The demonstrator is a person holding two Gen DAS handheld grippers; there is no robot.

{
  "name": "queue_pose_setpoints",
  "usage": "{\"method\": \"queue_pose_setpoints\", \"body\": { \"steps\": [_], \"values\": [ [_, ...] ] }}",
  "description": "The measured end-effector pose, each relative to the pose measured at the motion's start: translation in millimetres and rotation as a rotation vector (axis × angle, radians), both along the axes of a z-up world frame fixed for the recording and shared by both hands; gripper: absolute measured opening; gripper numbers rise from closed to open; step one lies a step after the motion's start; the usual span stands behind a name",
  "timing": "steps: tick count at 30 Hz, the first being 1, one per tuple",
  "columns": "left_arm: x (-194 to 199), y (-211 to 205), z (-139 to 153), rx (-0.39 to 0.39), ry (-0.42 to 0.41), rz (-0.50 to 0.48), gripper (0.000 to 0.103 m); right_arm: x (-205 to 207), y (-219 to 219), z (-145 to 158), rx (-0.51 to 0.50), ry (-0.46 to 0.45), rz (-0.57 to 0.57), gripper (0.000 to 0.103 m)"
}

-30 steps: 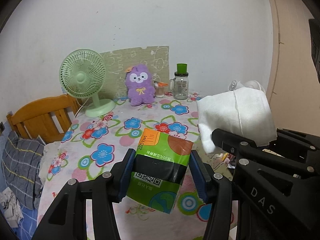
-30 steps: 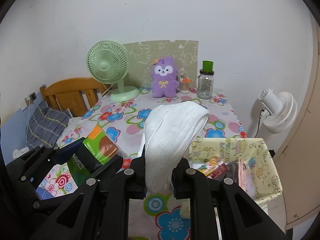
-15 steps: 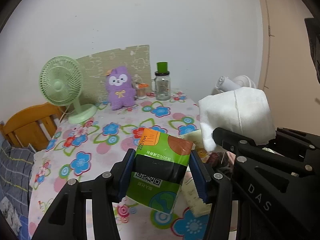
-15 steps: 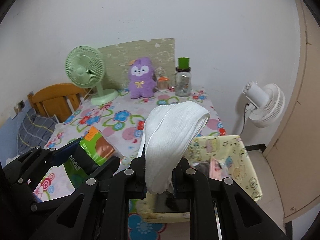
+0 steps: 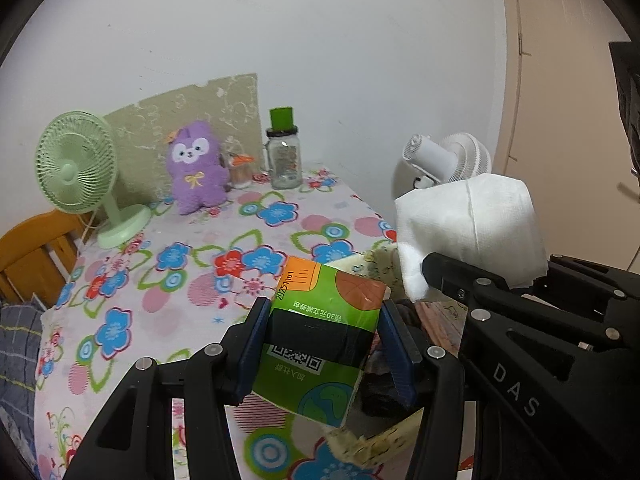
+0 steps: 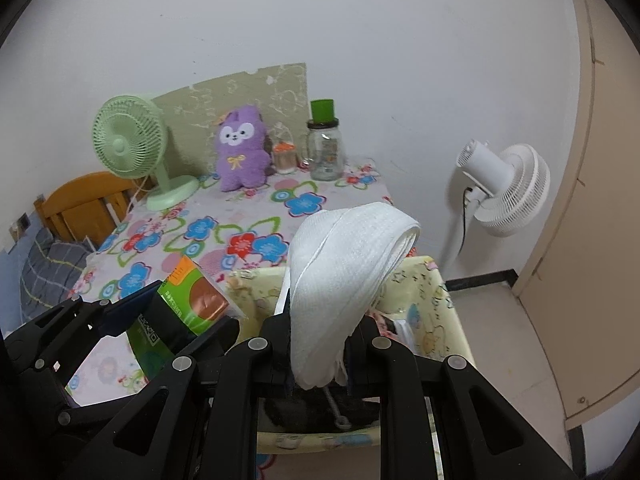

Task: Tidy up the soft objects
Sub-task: 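Carry the green tissue pack and white pad over the printed box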

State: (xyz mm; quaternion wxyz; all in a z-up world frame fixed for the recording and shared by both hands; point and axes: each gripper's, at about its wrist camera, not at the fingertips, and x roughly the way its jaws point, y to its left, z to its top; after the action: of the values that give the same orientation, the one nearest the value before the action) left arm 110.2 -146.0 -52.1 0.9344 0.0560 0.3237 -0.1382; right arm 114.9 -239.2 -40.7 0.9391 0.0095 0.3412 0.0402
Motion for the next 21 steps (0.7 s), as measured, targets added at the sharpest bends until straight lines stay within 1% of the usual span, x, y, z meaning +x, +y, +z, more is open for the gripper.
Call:
{"method": "queue_pose_setpoints", "body": {
  "steps": [9, 14, 17, 18, 20, 21],
  "values": [
    [16, -26, -19, 0.009, 0.063, -0.052, 0.056, 10, -18, -19, 0.018, 0.04, -0.013, 0.019],
    [24, -32, -26, 0.024, 0.069, -0.053, 0.056, 18, -26, -28, 0.028, 0.065, -0.025, 0.019],
    [27, -36, -28, 0.008, 0.087, -0.075, 0.057, 22, -30, -30, 0.03, 0.069, -0.03, 0.019],
    [29, -38, -29, 0.003, 0.1, -0.082, 0.058, 23, -31, -31, 0.03, 0.071, -0.031, 0.019],
    [33, -41, -32, 0.016, 0.109, -0.079, 0.068, 25, -32, -32, 0.03, 0.076, -0.029, 0.019],
    [34, -41, -33, 0.02, 0.109, -0.077, 0.071, 26, -32, -33, 0.033, 0.078, -0.029, 0.019]
  ]
}}
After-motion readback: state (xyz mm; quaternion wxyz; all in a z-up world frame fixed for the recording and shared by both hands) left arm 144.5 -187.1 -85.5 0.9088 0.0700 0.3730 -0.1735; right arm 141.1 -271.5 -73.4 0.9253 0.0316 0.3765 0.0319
